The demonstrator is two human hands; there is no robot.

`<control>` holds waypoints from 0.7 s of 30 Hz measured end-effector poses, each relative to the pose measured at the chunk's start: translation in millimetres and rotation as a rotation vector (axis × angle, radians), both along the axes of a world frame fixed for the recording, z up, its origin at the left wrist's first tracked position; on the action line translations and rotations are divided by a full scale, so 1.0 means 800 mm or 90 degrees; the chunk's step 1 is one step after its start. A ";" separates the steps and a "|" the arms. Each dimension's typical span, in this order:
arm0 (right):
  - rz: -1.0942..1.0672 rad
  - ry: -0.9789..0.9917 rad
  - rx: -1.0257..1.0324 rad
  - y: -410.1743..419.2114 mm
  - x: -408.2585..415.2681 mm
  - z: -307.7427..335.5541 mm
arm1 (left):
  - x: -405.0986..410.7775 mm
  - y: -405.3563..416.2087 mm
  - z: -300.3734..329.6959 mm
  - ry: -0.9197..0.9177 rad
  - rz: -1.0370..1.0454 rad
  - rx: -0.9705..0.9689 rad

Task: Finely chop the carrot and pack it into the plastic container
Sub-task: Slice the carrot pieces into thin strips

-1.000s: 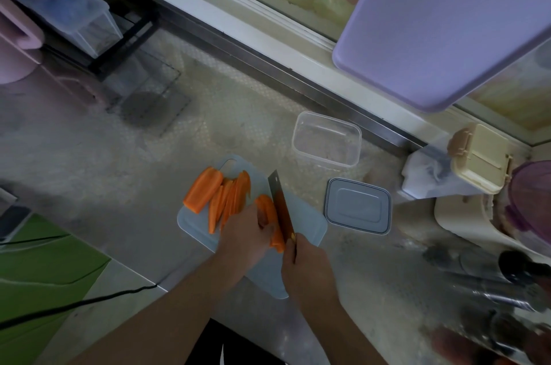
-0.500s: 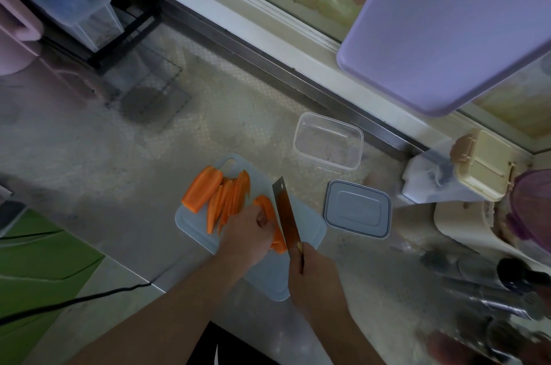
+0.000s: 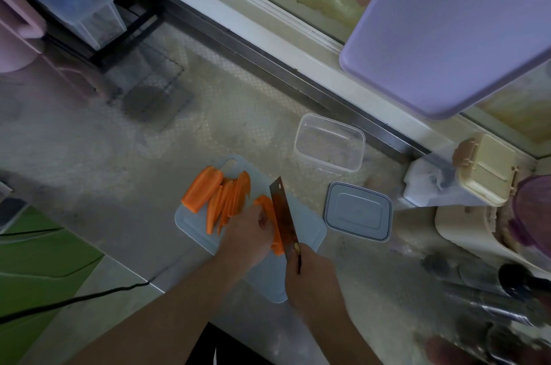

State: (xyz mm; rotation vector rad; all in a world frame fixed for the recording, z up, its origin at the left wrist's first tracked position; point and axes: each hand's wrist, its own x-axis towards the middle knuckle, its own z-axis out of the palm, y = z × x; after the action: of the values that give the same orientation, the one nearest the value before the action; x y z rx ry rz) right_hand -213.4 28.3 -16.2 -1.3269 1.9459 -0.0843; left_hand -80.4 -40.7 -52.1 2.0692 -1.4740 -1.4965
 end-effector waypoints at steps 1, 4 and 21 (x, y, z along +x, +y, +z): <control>0.003 0.004 0.004 0.000 0.000 0.001 | 0.000 0.001 0.000 0.000 0.006 -0.002; 0.017 0.016 0.018 0.002 0.000 0.005 | 0.000 0.002 -0.003 -0.002 0.014 -0.012; 0.029 0.048 -0.048 -0.018 0.011 -0.022 | 0.003 0.005 -0.020 -0.006 0.027 -0.017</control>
State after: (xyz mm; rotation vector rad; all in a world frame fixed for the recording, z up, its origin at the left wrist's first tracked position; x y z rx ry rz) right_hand -204.3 13.8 -34.0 -1.4426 1.9913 -0.0866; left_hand -78.1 -36.4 -68.1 2.0817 -1.4356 -1.4452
